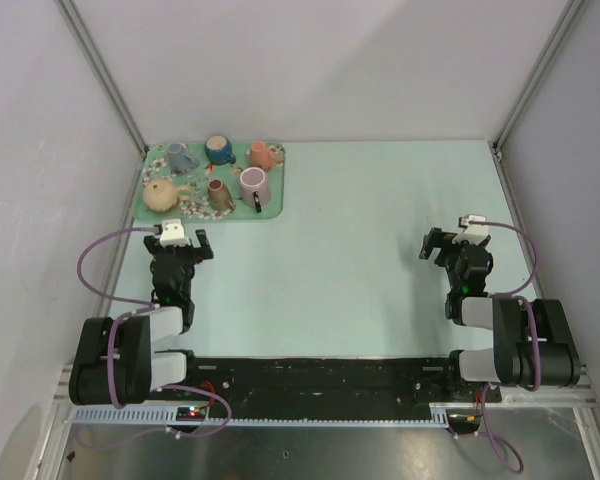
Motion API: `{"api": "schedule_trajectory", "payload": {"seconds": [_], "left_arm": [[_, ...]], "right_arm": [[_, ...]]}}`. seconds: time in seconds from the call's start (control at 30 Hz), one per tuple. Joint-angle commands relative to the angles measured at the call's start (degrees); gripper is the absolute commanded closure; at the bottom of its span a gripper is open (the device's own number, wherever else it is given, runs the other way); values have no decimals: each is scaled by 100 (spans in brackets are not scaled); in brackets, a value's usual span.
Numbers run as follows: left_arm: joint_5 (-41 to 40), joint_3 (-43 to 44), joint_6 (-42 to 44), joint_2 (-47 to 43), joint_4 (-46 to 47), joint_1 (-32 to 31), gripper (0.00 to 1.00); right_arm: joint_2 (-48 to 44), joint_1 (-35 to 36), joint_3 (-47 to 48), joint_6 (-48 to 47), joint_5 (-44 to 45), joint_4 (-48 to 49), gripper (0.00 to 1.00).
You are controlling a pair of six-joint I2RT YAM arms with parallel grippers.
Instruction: Turn the mug right side up
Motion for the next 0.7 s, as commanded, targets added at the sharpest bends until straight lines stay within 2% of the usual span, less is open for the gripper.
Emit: {"api": "schedule_trajectory", "payload": {"seconds": [0.0,0.1,0.17,0.27,0.33,0.43,0.53,0.6,0.67], "left_arm": [[-73,44,99,22,317,51,2],[-27,43,114,-24,313,50,2],[171,275,184,-293,-302,48,2],[1451,1145,696,-805,-2202,35,2],[2584,1583,1286,-1102,-2840,-44,2],[3759,2149,3522,-1475,-4007,-530,2],[4222,3340,5401,-1058,-6533,-1123,3],[4272,4267,6441,-486,-7689,-1419,3],[3973,4866,7536,26,-8173,-1710,2]], "right_arm": [[-469,-36,438,137,354,-551,0],[-1093,-222,785,357,266,-1533,0],[-1546,-426,966,560,-239,-2015,0],[-2071,-543,1317,629,-797,-2894,0],[-2293,-542,1580,622,-1058,-3350,0],[-2424,-499,1981,560,-1640,-3851,0],[-2406,-323,2301,432,-1848,-4284,0],[-2397,-129,2426,265,-1776,-4495,0],[-2412,67,2479,16,-1685,-4629,0]]}}
